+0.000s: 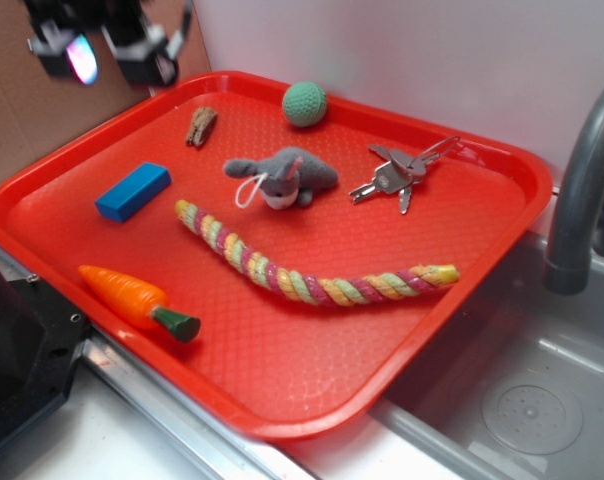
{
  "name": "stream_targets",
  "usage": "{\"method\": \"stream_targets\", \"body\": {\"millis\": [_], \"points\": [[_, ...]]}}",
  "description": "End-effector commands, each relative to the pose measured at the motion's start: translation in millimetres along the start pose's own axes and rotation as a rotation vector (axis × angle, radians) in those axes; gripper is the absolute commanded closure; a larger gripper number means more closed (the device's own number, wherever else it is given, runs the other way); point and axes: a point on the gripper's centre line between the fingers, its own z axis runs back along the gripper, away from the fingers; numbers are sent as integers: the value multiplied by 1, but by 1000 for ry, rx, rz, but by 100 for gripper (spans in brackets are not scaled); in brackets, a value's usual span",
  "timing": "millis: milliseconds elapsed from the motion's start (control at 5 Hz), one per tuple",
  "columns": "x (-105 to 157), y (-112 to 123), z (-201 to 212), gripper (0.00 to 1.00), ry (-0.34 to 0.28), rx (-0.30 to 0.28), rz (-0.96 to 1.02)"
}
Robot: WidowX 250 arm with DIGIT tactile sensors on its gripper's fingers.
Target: Grab the wood chip.
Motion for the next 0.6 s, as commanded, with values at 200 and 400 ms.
{"method": "stream_targets", "body": {"millis": [200,400], "points": [[68,-20,-78,0,-137,-70,7],[79,-27,-86,0,-98,-20,-35]]}}
